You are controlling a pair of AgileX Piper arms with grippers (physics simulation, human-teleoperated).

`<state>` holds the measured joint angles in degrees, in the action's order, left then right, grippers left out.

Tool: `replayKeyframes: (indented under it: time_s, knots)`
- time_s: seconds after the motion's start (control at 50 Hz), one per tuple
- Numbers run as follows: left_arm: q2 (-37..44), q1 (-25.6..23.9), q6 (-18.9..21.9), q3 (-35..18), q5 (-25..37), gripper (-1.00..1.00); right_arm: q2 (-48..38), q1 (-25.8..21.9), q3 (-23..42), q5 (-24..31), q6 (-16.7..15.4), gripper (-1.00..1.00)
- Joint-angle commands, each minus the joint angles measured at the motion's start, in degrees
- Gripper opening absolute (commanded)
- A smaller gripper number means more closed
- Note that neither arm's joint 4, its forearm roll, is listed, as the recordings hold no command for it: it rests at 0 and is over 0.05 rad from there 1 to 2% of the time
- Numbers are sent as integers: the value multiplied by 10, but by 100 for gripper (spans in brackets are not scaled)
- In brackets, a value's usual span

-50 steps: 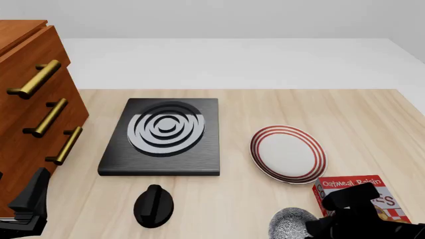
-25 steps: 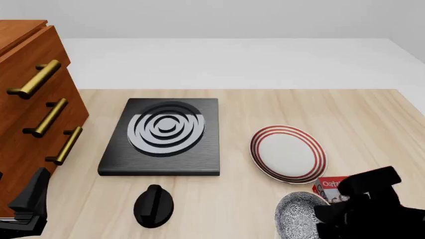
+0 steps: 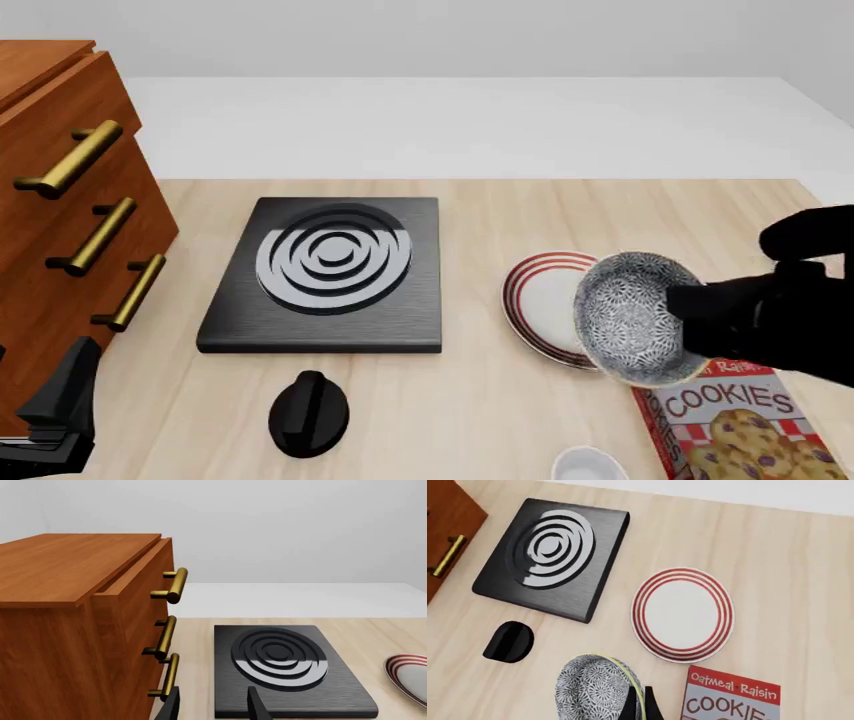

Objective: Pick the akita bowl on the ramekin and place it on the plate.

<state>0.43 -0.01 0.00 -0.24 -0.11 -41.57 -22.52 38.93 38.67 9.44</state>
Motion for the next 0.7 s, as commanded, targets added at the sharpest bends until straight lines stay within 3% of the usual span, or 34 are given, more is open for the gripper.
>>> replayKeyframes:
  time_s: [0.02,0.5,0.54,0.7]
  knots:
    - [0,0,0,0,0,100,-44,31,55,-48,18,-100]
    - [0,0,0,0,0,100,-199,75,18,-246,119,-100]
    - [0,0,0,0,0,100,-219,77,7,-274,148,-100]
    - [0,0,0,0,0,100,-272,90,-5,-332,180,-100]
